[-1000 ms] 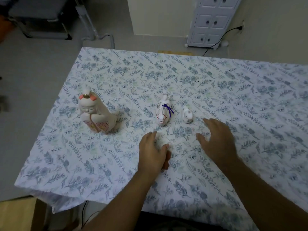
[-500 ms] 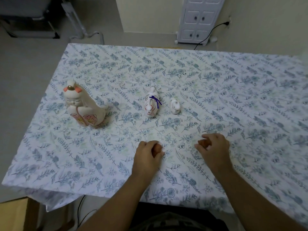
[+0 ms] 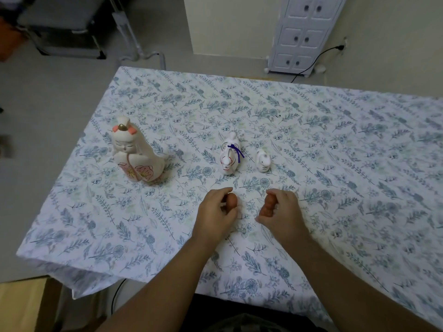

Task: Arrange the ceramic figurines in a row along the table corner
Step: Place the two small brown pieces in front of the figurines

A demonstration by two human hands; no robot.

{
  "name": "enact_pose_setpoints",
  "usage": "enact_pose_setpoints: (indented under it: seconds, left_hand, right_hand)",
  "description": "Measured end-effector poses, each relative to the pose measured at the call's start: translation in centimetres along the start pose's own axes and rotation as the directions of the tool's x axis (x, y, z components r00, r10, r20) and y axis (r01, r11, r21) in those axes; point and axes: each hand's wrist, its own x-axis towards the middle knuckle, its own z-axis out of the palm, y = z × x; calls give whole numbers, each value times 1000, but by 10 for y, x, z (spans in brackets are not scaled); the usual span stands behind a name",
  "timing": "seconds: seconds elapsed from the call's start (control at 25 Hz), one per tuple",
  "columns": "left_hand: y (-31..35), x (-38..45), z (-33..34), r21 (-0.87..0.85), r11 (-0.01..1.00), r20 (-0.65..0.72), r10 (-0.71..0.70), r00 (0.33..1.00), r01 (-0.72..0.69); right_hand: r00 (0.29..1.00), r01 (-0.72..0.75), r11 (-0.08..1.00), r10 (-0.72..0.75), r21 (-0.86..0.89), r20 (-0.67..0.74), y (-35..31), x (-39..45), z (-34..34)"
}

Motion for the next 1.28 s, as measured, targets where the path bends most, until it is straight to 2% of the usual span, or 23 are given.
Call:
enact_pose_setpoints:
  seconds: [0.16, 0.24, 0.48, 0.6, 0.8, 1.08, 1.16, 1.28]
  left_hand:
    - [5, 6, -2, -40, 998, 11, 46, 999, -46]
    - [3, 5, -2, -46, 999, 27, 22, 999, -21]
    - [-5, 0, 2, 0, 1000, 91, -18, 996, 18]
    - [-5, 2, 1, 47, 999, 96, -1, 995, -3]
    - [-9, 3, -2, 91, 996, 201, -1, 980, -17]
    - [-7, 0, -8, 74, 997, 247, -12, 969, -6]
    - [-7, -5, -15, 90, 996, 239, -11, 971, -11]
    - [-12, -18, -39, 98, 995, 115, 25, 993, -36]
  right_hand:
    - [993, 93, 995, -95, 31, 76, -15, 6, 3]
    - [983, 174, 984, -172, -38, 65, -16, 9, 6]
    - [953, 296, 933, -274, -206, 131, 7, -1, 15]
    - [963, 268, 948, -258, -170, 84, 11, -1, 17]
    - [988, 147, 982, -141, -118, 56, 3, 4, 18]
    - [995, 78, 982, -64, -175, 82, -5, -1, 15]
    - [991, 133, 970, -124, -204, 59, -10, -10, 12]
    - [922, 363, 870, -388, -334, -10, -32, -30, 13]
